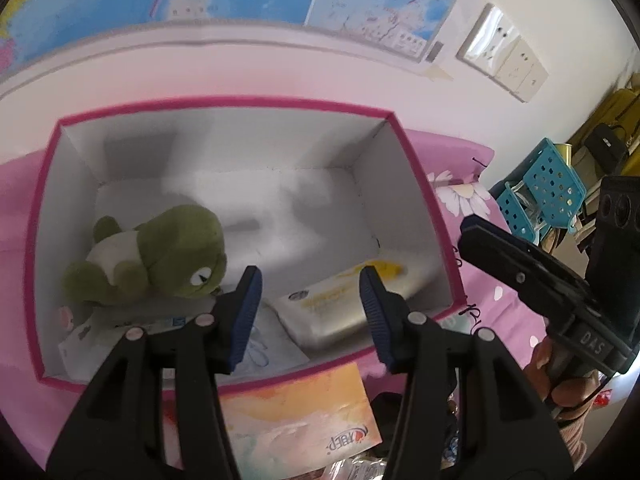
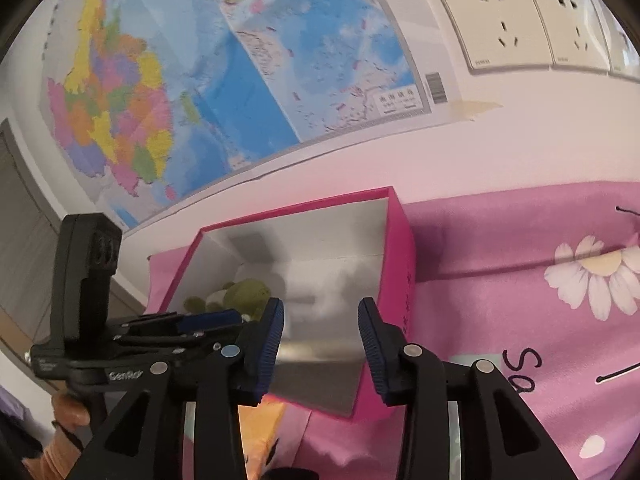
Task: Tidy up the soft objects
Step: 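Carry the wipes packet with the left tool into the pink box and release, then lower the left tool to the beige plush bear and grasp it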
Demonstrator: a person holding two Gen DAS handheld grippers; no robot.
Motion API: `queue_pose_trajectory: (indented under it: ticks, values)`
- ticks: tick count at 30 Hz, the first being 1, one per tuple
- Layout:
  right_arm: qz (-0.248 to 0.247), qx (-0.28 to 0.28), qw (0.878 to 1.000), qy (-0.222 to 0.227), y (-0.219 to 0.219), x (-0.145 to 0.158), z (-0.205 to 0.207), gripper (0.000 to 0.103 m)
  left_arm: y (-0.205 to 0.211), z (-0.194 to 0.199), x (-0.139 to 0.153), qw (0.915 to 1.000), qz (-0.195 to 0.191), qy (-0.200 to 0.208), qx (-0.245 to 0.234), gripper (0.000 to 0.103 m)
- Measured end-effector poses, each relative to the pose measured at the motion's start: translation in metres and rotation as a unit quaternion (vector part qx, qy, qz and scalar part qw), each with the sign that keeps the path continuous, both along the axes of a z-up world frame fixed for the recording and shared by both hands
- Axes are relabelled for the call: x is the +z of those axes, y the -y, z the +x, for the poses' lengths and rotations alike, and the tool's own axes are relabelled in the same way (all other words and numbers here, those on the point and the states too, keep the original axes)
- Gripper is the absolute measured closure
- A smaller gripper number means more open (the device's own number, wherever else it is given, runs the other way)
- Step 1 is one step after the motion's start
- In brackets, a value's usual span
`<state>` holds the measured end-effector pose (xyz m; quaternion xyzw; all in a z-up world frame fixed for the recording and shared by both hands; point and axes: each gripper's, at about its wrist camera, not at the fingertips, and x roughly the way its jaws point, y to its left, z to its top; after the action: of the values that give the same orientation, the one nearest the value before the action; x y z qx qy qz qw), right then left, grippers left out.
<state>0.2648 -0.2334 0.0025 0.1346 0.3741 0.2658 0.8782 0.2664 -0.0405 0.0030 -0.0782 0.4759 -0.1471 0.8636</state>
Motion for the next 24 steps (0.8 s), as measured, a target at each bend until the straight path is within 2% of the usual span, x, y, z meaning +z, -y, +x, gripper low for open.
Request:
queue_pose_trajectory:
  ticks: [4,12,15,18,24]
  values:
    - [-0.007,0.006,1.0,0.018,0.003,0.004,-0.017,0.053,0.001,-0.015,0.002,0.9996,0.018,0.023,-0.004,0.049]
    - [-0.008,0.014,1.0,0.016,0.012,-0.002,-0.038,0.053,-0.004,-0.052,0.01,0.9969,0.014,0.072,-0.028,0.049]
    - [-0.008,0.016,1.0,0.015,0.017,-0.004,-0.048,0.052,-0.002,-0.073,0.017,0.994,0.007,0.096,-0.052,0.048]
    - [-0.005,0.021,1.0,0.008,0.023,-0.009,-0.06,0.047,0.002,-0.099,0.02,0.9899,0.002,0.117,-0.08,0.042]
    - [-0.032,0.043,0.998,-0.016,0.027,-0.03,-0.088,0.041,0.015,-0.136,0.011,0.9847,-0.006,0.116,-0.13,0.042]
